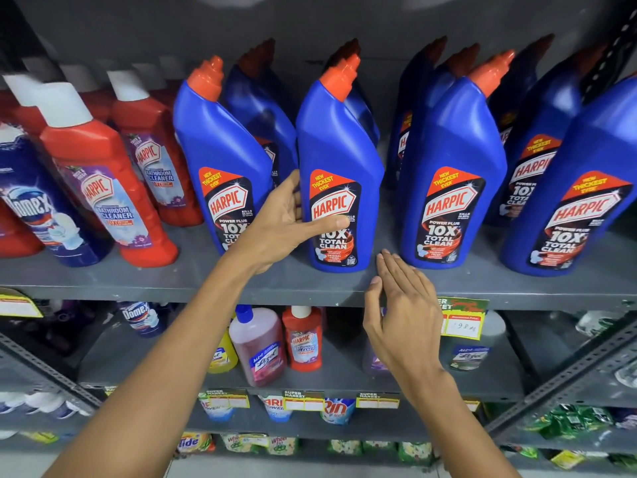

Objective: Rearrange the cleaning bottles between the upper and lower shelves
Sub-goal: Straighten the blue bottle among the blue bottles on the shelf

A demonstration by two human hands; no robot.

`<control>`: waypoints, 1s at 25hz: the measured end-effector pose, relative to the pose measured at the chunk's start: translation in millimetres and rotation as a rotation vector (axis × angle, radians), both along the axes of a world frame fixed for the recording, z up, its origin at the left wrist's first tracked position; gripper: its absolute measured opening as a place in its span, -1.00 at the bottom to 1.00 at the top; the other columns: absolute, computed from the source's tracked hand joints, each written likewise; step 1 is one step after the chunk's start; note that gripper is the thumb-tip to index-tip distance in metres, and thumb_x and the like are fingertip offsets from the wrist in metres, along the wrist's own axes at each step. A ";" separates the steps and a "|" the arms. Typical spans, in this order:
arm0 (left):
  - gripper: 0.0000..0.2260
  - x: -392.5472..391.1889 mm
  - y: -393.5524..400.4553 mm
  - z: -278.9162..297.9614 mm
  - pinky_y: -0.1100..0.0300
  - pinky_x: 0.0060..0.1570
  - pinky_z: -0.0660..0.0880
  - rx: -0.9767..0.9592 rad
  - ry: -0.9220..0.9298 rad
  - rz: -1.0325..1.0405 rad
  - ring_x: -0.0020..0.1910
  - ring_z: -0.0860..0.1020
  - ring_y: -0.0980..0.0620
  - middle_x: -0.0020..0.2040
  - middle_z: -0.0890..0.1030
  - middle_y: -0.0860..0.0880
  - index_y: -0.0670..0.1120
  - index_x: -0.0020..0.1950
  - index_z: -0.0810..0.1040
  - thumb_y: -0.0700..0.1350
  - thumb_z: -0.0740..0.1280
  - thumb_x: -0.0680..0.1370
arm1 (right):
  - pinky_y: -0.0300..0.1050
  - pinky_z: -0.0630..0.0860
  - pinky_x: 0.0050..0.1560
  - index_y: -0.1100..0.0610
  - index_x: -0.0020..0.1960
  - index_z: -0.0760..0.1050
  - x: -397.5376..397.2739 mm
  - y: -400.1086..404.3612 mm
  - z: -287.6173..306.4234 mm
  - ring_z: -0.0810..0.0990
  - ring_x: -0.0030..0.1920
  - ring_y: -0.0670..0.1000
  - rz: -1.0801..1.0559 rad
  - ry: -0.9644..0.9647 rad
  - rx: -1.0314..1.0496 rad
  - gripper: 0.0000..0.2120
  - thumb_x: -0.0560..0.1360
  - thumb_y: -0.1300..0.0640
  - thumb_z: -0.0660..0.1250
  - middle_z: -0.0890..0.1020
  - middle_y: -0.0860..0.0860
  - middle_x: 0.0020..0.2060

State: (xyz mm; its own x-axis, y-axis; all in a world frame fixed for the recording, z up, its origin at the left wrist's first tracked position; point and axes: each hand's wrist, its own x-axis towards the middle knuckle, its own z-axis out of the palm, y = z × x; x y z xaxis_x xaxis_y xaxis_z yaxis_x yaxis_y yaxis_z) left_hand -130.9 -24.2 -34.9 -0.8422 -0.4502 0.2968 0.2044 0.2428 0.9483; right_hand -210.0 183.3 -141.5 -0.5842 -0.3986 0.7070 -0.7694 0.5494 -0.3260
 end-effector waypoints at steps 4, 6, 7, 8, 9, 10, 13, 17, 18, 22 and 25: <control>-0.36 0.7 2.5 1.9 0.03 0.27 0.69 0.017 -0.010 0.007 0.31 0.73 0.00 0.32 0.75 0.00 0.16 0.41 0.55 -0.10 0.70 0.40 | 0.02 0.47 0.55 0.22 0.41 0.64 -0.2 -0.9 -0.3 0.67 0.43 0.09 0.023 -0.005 0.003 -0.55 0.69 0.04 0.17 0.70 0.11 0.38; -0.36 1.8 5.4 2.7 0.04 0.27 0.69 0.033 -0.016 0.025 0.31 0.73 0.01 0.32 0.75 0.00 0.16 0.40 0.55 -0.10 0.70 0.40 | 0.04 0.48 0.55 0.22 0.42 0.64 -1.2 -0.4 -1.1 0.66 0.44 0.10 0.033 -0.007 0.002 -0.55 0.70 0.05 0.16 0.70 0.11 0.38; -0.37 2.9 6.9 2.7 0.03 0.28 0.69 0.043 -0.018 0.037 0.31 0.73 0.02 0.31 0.76 0.01 0.16 0.39 0.55 -0.10 0.70 0.39 | 0.04 0.48 0.55 0.23 0.42 0.64 -1.6 0.0 -1.7 0.66 0.44 0.10 0.036 -0.010 0.001 -0.56 0.70 0.05 0.17 0.70 0.12 0.38; -0.37 4.4 8.6 3.2 0.02 0.29 0.69 0.047 -0.022 0.048 0.30 0.73 0.03 0.30 0.76 0.03 0.16 0.38 0.56 -0.10 0.70 0.38 | 0.04 0.47 0.55 0.23 0.42 0.63 -1.8 0.2 -2.0 0.66 0.44 0.11 0.038 -0.014 0.000 -0.57 0.70 0.06 0.18 0.70 0.12 0.39; -0.37 6.6 10.4 3.4 0.02 0.30 0.69 0.039 -0.035 0.058 0.30 0.73 0.06 0.28 0.77 0.04 0.16 0.37 0.56 -0.10 0.71 0.37 | 0.05 0.47 0.56 0.23 0.42 0.63 -1.6 0.0 -1.9 0.66 0.44 0.12 0.043 -0.020 -0.001 -0.57 0.69 0.07 0.20 0.69 0.12 0.39; -0.34 9.0 12.0 2.7 0.02 0.32 0.68 0.020 -0.061 0.062 0.29 0.73 0.09 0.27 0.76 0.06 0.15 0.37 0.55 -0.11 0.72 0.35 | 0.06 0.48 0.55 0.23 0.43 0.63 -1.5 -0.1 -1.8 0.66 0.45 0.12 0.049 -0.026 -0.003 -0.58 0.69 0.08 0.21 0.69 0.13 0.39; -0.15 31.6 24.3 -10.8 0.25 0.41 0.58 -0.050 -0.154 0.073 0.31 0.66 0.33 0.36 0.66 0.18 0.00 0.55 0.44 -0.21 0.75 0.35 | 0.10 0.45 0.56 0.24 0.47 0.59 -1.5 -1.3 -1.5 0.63 0.48 0.14 0.088 -0.047 -0.033 -0.56 0.68 0.10 0.21 0.65 0.13 0.44; -0.13 118.5 37.3 -34.1 0.43 0.38 0.49 -0.110 -0.148 0.269 0.42 0.60 0.31 0.47 0.64 0.18 0.06 0.62 0.48 0.02 0.75 0.35 | 0.08 0.34 0.67 0.20 0.58 0.46 11.4 -1.5 -1.1 0.46 0.63 0.06 0.195 -0.113 -0.253 -0.52 0.69 0.12 0.20 0.53 0.07 0.57; -0.26 143.9 32.5 -35.2 0.39 0.35 0.54 -0.130 -0.125 0.332 0.35 0.67 0.26 0.38 0.72 0.17 0.09 0.52 0.58 0.06 0.73 0.37 | 0.10 0.34 0.67 0.22 0.57 0.47 20.7 -2.1 0.0 0.46 0.63 0.06 0.236 -0.083 -0.333 -0.55 0.70 0.18 0.21 0.54 0.08 0.56; -0.77 227.2 -25.4 -22.6 0.31 0.15 0.68 -0.193 -0.022 0.726 -0.03 0.80 0.18 -0.04 0.84 0.12 0.03 0.05 0.76 0.02 0.64 0.44 | 0.09 0.47 0.54 0.28 0.45 0.56 92.3 -34.9 18.0 0.58 0.53 0.17 0.558 0.072 -0.454 -0.61 0.64 0.35 0.26 0.64 0.11 0.45; -0.85 254.8 -80.5 -14.6 0.29 0.11 0.69 -0.243 0.048 0.857 -0.11 0.77 0.22 -0.09 0.82 0.12 0.02 -0.02 0.70 -0.05 0.63 0.50 | -0.05 0.51 0.50 0.20 0.42 0.60 152.2 -93.0 35.2 0.59 0.52 0.01 0.638 0.019 -0.358 -0.62 0.62 0.28 0.33 0.66 0.04 0.43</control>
State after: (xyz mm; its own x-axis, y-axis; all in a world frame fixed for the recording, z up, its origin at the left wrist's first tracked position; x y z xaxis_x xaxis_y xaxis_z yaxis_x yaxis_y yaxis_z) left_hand 123.9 -104.6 -49.5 -0.2292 -0.8396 0.4924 -0.1022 0.5239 0.8456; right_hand -57.7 90.3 -106.3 -0.3015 -0.3997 0.8656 -0.9116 -0.1450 -0.3846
